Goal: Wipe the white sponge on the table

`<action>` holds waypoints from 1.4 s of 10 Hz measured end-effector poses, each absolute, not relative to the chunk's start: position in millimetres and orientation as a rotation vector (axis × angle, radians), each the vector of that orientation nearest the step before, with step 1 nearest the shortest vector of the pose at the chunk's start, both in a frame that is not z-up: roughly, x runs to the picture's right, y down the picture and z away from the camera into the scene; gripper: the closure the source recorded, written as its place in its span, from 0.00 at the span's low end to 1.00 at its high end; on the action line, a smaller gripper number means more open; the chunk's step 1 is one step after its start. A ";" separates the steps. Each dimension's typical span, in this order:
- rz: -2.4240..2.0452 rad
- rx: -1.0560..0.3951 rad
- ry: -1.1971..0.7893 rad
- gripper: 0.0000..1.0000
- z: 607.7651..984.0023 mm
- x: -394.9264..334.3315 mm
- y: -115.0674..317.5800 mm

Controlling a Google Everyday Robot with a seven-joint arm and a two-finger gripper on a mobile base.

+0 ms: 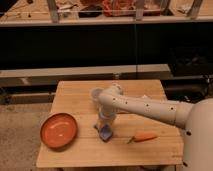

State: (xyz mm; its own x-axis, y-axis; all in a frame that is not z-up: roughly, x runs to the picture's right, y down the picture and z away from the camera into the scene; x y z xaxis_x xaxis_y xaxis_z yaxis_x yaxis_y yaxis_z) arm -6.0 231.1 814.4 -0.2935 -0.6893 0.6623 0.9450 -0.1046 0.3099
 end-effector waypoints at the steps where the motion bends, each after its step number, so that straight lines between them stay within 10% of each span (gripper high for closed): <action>1: -1.723 -0.410 -0.853 1.00 807.0 -10.3 237.9; 14: -1.515 -0.339 -0.967 1.00 771.2 93.4 233.4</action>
